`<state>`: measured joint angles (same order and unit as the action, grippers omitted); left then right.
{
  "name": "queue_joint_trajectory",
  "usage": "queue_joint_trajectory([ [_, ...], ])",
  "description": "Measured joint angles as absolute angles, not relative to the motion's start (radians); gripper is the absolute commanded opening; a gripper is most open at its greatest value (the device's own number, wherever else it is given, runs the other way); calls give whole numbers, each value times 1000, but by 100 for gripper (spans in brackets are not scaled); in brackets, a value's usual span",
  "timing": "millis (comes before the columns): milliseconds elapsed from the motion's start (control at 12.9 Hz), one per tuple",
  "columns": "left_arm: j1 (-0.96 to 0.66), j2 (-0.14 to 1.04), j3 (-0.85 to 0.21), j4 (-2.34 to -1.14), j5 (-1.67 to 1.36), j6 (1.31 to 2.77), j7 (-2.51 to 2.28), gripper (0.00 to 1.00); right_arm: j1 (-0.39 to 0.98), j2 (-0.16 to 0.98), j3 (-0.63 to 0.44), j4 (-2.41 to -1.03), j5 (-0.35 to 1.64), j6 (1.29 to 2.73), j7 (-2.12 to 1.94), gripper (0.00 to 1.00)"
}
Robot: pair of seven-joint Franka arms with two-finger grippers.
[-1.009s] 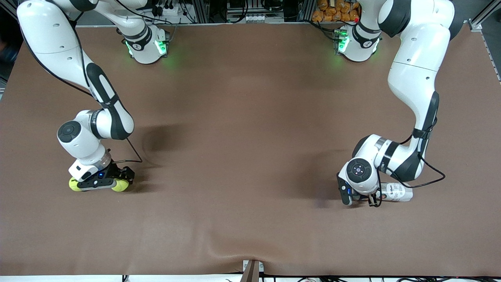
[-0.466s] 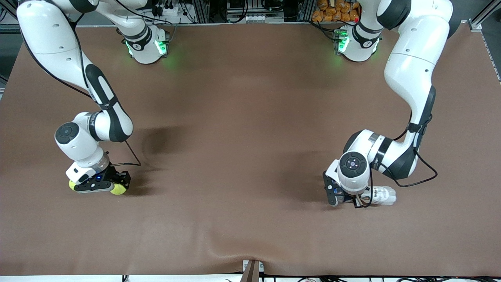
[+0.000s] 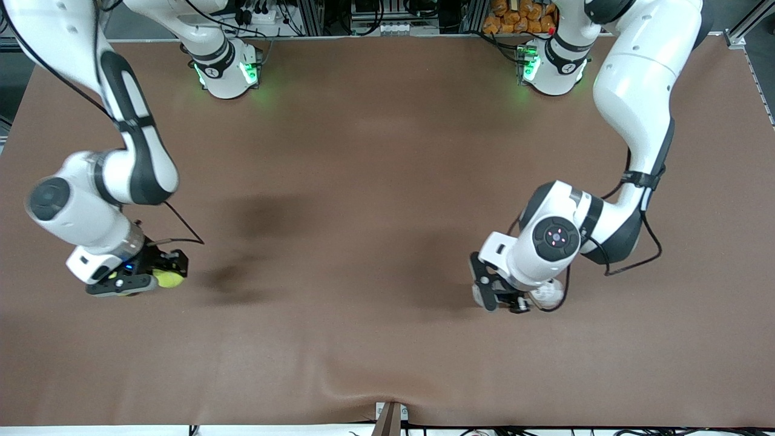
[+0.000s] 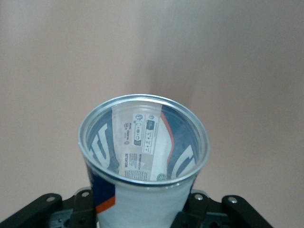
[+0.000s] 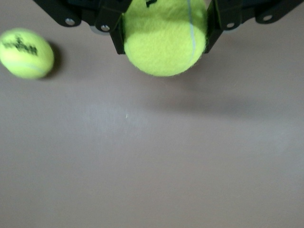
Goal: Insert tennis ball vertically with right arm
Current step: 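Lift the can upright with the left gripper while the right gripper lifts the ball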
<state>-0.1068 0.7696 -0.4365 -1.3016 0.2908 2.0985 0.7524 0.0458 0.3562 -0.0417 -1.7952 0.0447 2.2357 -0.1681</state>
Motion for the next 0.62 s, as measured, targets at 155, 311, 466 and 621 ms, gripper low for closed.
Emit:
queue_joint_trajectory([
  [155,-108,756,-499,-1291,219,2123,653,50,46,333,-42,-1676,38,2030,-168,0],
  [311,-108,753,-543,-1290,139,2210,590,50,47,332,-41,-1560,5,1875,-169,0],
  [466,-116,754,-567,-1295,82,2327,542,50,51,331,-39,-1458,-10,1715,-161,0],
  [621,-141,758,-587,-1311,70,2450,484,50,52,330,-38,-1345,-24,1532,-155,0],
])
